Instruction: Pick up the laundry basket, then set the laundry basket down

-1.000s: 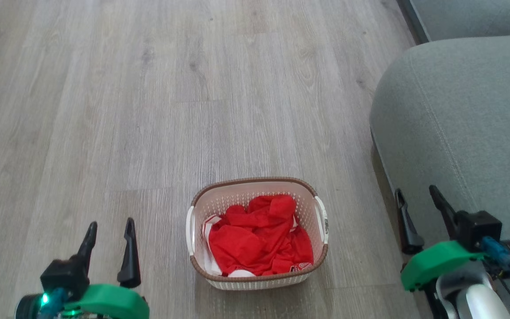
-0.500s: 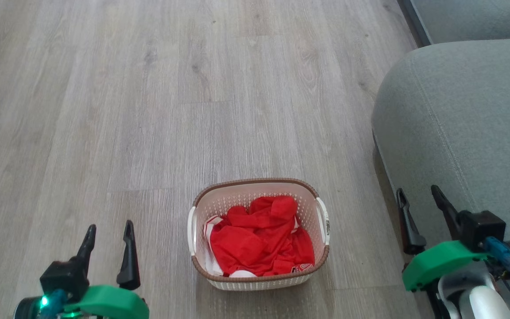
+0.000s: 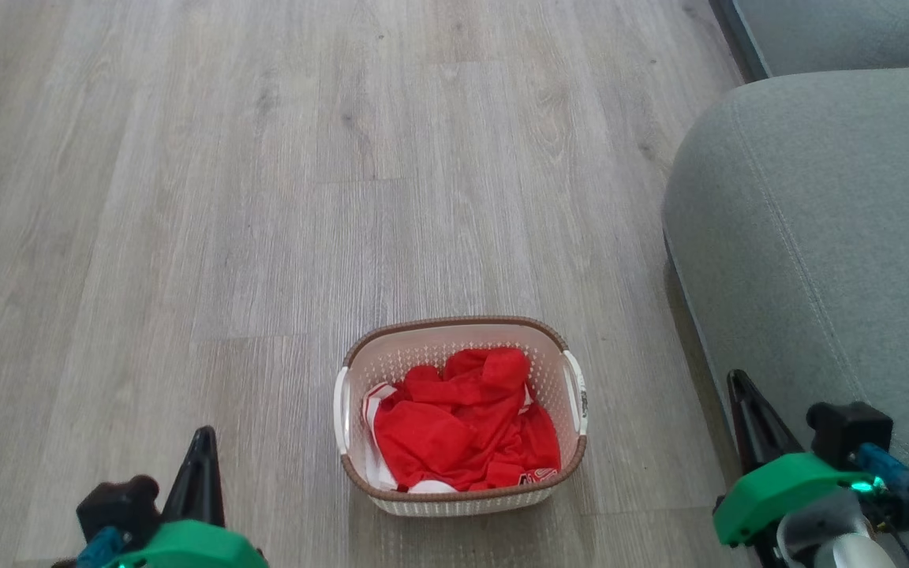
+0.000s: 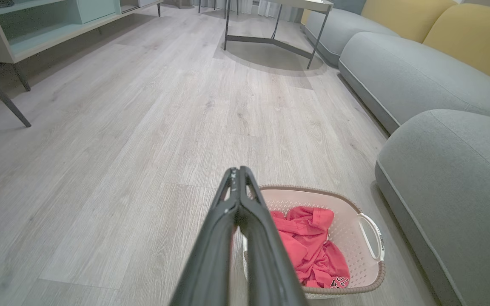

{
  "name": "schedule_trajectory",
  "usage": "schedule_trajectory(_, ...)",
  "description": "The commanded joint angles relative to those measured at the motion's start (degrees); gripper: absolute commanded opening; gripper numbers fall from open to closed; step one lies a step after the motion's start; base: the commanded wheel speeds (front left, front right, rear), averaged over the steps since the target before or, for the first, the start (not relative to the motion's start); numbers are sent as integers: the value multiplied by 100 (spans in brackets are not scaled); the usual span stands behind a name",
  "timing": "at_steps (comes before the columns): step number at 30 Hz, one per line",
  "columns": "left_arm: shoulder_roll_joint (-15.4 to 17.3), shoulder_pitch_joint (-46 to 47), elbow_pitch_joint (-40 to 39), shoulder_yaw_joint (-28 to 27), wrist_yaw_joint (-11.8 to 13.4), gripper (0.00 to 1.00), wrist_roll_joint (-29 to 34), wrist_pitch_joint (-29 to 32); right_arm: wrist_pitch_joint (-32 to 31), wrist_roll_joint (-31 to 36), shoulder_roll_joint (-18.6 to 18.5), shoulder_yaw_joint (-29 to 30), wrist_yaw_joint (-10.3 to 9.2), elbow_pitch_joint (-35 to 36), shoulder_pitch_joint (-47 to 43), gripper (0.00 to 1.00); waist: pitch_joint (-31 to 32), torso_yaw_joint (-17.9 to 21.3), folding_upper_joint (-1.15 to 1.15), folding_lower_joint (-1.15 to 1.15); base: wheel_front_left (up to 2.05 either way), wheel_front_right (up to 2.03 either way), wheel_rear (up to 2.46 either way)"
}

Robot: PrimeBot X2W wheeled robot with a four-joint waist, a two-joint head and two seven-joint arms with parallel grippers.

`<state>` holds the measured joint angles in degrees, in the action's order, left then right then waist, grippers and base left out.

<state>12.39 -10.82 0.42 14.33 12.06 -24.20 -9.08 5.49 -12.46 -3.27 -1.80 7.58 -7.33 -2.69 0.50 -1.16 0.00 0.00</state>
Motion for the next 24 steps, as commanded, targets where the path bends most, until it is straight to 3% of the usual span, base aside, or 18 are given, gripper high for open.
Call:
schedule_trajectory(1, 30, 189, -161, -106, -59, 0, -192, 27, -33, -238, -24, 35, -1, 159, 217, 0, 0, 3, 0, 0, 0, 0, 0)
schedule_trajectory(24, -102, 476, 35, -419, -319, 0, -1495, 261, -127, -1842, -140, 23, -2, -20, 379, 0, -4, 25, 0, 0, 0, 0, 0)
